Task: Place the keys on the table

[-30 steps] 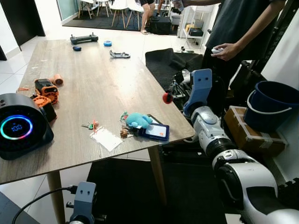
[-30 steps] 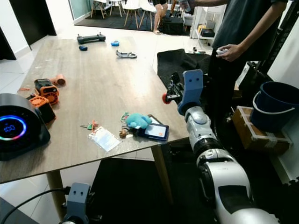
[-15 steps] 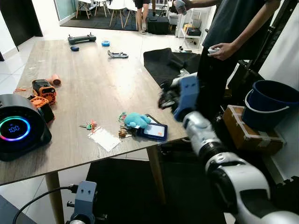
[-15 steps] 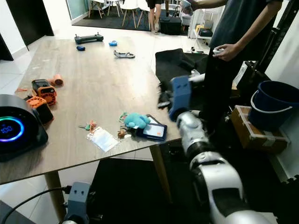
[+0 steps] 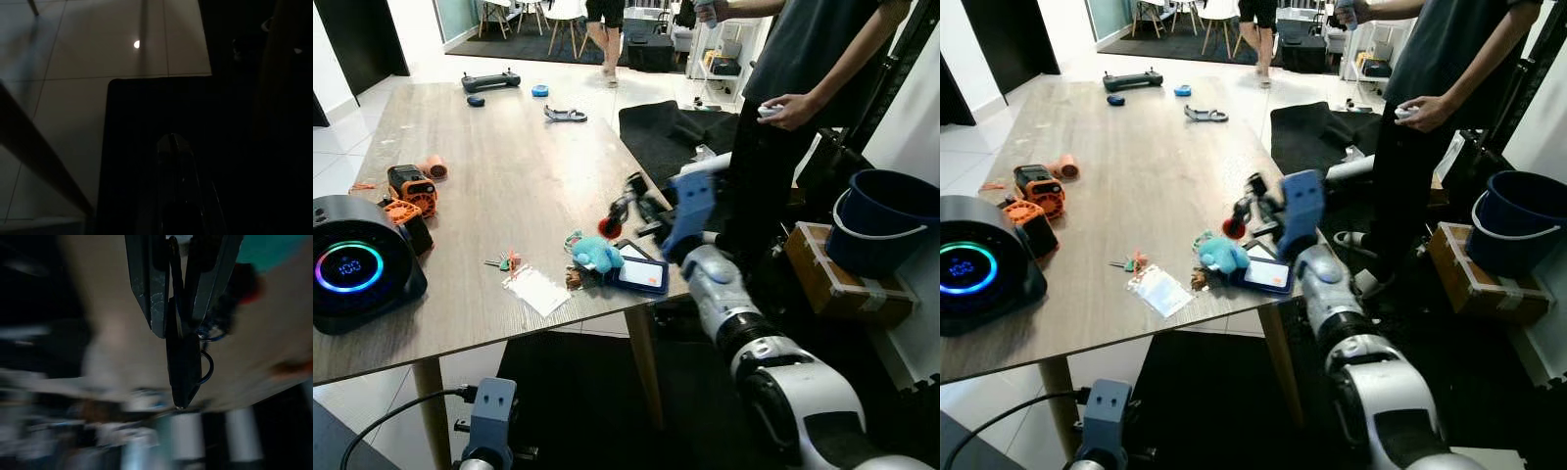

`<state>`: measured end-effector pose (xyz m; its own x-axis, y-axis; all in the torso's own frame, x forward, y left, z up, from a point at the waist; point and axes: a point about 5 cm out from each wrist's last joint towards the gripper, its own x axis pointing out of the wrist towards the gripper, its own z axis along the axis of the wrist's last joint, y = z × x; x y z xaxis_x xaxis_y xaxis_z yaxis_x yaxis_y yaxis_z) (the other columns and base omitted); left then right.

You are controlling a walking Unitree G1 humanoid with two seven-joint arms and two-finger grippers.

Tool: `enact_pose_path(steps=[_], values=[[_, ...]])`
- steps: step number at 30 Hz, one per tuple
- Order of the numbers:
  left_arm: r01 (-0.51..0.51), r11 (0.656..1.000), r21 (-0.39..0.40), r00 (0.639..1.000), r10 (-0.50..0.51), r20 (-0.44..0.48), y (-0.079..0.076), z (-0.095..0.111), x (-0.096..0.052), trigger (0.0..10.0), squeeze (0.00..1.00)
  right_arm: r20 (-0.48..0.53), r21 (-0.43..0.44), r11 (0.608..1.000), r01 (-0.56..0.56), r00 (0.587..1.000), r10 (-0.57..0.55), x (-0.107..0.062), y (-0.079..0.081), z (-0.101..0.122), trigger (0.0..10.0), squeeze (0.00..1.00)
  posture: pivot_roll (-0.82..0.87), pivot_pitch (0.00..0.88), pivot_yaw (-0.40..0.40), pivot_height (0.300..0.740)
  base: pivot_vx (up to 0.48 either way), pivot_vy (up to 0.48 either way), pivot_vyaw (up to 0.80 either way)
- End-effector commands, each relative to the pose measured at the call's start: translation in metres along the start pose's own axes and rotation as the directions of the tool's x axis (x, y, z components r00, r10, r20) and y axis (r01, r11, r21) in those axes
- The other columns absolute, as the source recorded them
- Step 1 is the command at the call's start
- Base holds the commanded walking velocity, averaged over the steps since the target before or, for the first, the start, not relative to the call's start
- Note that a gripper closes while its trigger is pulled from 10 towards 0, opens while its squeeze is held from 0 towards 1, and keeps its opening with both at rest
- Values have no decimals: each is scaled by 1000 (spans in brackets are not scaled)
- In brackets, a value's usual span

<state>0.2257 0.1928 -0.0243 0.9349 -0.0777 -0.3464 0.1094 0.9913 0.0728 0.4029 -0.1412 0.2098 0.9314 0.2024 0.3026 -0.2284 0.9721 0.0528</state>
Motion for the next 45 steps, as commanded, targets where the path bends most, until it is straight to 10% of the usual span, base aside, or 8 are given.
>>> enact_pose_path(steps=[1,7,10,17,22,29,36,45], values=[[-18,1000,16,998,19,-67,8,-14,-9,10000,0,49,7,982,188,981,-189,-16,-40,3,10000,0,100,85,-48,740,0,0,0],[-31,999,28,993,34,-110,15,-24,-16,10000,0,45,-35,886,463,886,-462,-61,-106,-7,10000,0,96,82,-46,740,0,0,0],[-32,999,29,993,35,-114,16,-25,-17,10000,0,-22,-87,751,654,753,-658,-124,-155,-29,10000,0,92,79,-45,740,0,0,0],[-25,999,33,991,29,-132,14,-27,-17,10000,0,-151,-176,666,725,649,-746,-182,-170,-61,10000,0,84,75,-43,740,0,0,0],[-1,1000,30,988,5,-151,7,-30,-16,10000,0,-422,-323,740,589,610,-670,-231,-139,-119,10000,0,81,68,-46,740,0,0,0],[-6,1000,28,986,10,-165,5,-33,-17,10000,0,-706,-291,845,449,495,-506,-276,-86,-172,10000,0,95,64,-54,740,0,0,0],[-20,999,32,983,26,-183,5,-37,-19,10000,0,-828,-281,928,244,427,-364,-293,-51,-193,10000,0,97,58,-57,740,0,0,0],[-39,999,8,983,40,-177,5,-35,-16,10000,0,-847,-204,969,139,472,-246,-283,-28,-199,10000,0,99,39,-59,740,0,0,0]])
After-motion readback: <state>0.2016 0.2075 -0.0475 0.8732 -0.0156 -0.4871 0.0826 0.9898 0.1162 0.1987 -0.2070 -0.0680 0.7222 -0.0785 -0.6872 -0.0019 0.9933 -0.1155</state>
